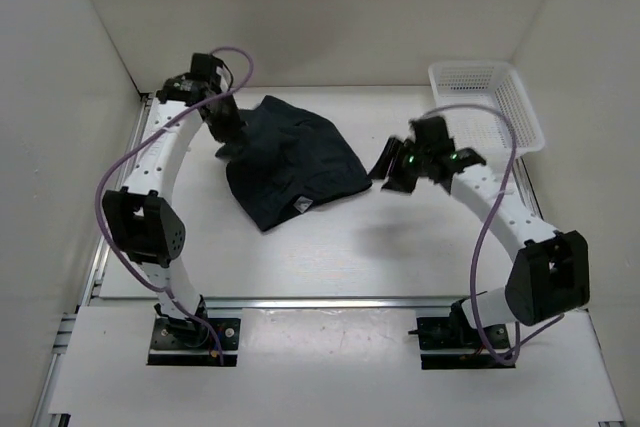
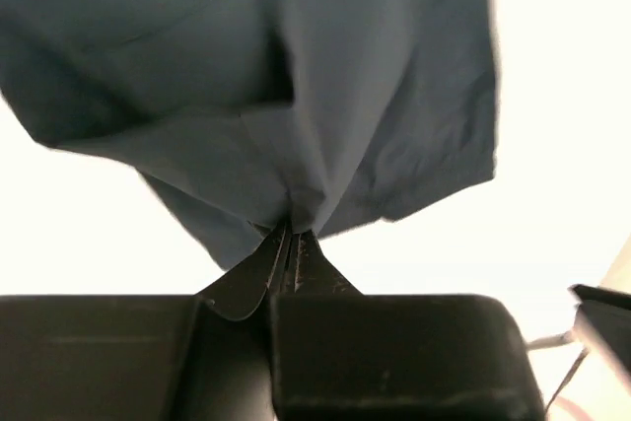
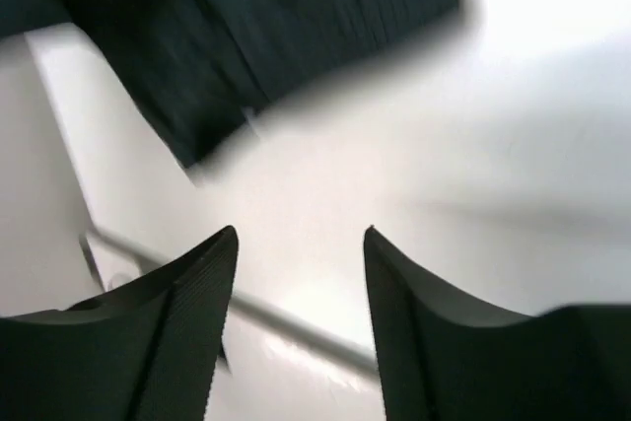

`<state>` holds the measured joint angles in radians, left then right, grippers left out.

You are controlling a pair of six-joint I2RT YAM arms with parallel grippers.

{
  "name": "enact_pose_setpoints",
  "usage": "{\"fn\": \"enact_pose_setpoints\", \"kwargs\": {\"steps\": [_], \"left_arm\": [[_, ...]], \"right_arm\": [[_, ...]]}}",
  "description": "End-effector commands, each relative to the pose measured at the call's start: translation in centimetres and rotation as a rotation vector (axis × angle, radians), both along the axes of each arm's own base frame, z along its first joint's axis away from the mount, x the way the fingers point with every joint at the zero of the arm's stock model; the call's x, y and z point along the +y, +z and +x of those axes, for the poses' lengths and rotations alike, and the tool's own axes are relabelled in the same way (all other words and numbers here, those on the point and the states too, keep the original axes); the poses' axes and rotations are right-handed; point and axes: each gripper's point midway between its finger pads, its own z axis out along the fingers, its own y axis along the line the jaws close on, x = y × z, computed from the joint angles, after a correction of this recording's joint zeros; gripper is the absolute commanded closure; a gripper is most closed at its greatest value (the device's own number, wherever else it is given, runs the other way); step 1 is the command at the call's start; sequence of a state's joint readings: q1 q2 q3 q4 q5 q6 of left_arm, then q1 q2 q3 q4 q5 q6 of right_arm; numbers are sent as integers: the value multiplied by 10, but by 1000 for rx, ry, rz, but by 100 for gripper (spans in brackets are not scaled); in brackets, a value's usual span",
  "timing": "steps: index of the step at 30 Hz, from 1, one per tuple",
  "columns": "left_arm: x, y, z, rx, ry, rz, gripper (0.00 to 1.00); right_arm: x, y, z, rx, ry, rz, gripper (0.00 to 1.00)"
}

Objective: Fold and stack the shorts
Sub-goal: Flatten the shorts out

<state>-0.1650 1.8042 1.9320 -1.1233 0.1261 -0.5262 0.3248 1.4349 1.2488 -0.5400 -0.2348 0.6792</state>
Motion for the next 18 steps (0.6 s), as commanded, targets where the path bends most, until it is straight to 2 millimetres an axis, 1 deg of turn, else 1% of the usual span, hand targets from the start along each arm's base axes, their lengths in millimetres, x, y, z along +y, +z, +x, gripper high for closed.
{"fn": "enact_pose_setpoints", "kwargs": {"steps": [1,2,3,4,5,6,7,8,9,10,11,12,13,14,15,16,17,18], "left_arm": [[-4,-40,-28,115,-39,8,90],[3,-49,-35,143,-26,12,90],[5,-52,-34,143,-19,23,90],[5,-48,-35,133,-19,22,90],[12,-49,-33,129,-8,39,90],[15,-50,-35,136,-1,52,90],[15,-46,-35,132,-1,51,90],[21,-42,-31,116,8,65,90],[23,-36,-29,104,15,74,90],[27,-32,-27,91,18,77,90],[29,-30,-30,102,23,86,90],[33,-21,-27,83,34,83,90],[41,-17,-23,67,47,94,90],[41,-17,-24,78,46,96,90],[51,-12,-20,65,73,93,90],[55,-5,-19,54,84,91,90],[55,-6,-18,63,84,92,90],[61,-6,-14,62,101,92,90]], "right_arm": [[49,-51,-61,169,85,114,40],[66,-63,-81,177,130,76,39],[76,-69,-90,174,156,44,39],[84,-80,-99,178,206,-29,39],[106,-83,-122,158,297,-105,37],[119,-66,-106,53,285,-182,34],[129,-83,-108,42,350,-288,33],[141,-88,-128,40,428,-369,32],[163,-69,-120,-22,451,-369,28],[175,-88,-120,-11,489,-425,25],[188,-90,-126,-36,543,-450,23],[199,-91,-125,-50,567,-454,22],[216,-92,-115,-61,578,-456,20],[228,-92,-116,-88,616,-461,20],[238,-93,-117,-100,639,-465,20],[245,-108,-113,-87,658,-493,20],[264,-92,-109,-139,668,-469,20],[273,-92,-109,-167,695,-485,20]]}}
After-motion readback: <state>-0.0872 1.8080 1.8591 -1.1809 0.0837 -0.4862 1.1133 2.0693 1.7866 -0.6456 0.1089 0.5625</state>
